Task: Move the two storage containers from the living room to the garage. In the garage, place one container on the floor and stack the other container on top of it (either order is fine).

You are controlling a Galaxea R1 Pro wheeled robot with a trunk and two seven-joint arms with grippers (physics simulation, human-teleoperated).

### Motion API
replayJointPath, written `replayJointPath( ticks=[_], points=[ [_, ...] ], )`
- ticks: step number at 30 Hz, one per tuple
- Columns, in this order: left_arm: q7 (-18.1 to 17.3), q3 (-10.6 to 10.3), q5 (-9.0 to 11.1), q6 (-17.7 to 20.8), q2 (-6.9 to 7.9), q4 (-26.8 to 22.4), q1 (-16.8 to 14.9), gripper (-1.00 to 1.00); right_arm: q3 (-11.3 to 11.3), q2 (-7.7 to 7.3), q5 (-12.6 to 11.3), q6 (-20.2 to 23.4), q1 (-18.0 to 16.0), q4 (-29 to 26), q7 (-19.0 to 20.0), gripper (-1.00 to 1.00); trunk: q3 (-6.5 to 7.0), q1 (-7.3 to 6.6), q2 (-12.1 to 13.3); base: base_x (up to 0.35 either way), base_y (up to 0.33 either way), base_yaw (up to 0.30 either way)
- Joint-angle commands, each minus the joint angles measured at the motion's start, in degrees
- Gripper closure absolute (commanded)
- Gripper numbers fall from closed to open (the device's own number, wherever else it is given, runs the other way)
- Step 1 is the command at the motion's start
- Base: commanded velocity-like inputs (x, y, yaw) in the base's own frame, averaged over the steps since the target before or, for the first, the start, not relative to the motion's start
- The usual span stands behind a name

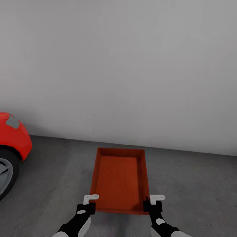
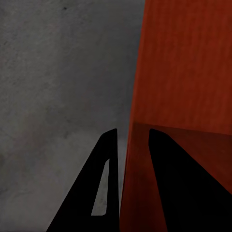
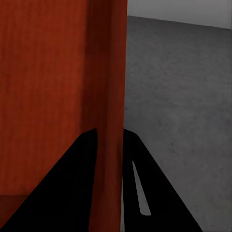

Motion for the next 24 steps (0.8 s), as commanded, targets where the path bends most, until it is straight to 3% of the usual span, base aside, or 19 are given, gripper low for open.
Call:
replayJointPath(
  ticks=[1, 24],
  points=[
    [0.4, -0.7, 0.9, 0.6, 0.04, 0.2, 0.0, 1.0, 0.8, 0.02, 0.0, -2.1, -0.1, -0.1, -0.5, 1.0, -0.16, 0.0, 0.0, 0.0, 0.0, 0.0],
    [0.4, -0.7, 0.9, 0.6, 0.04, 0.2, 0.0, 1.0, 0.8, -0.09, -0.1, -2.1, -0.1, -0.1, -0.4, 1.0, -2.29, 0.0, 0.0, 0.0, 0.0, 0.0]
  ],
)
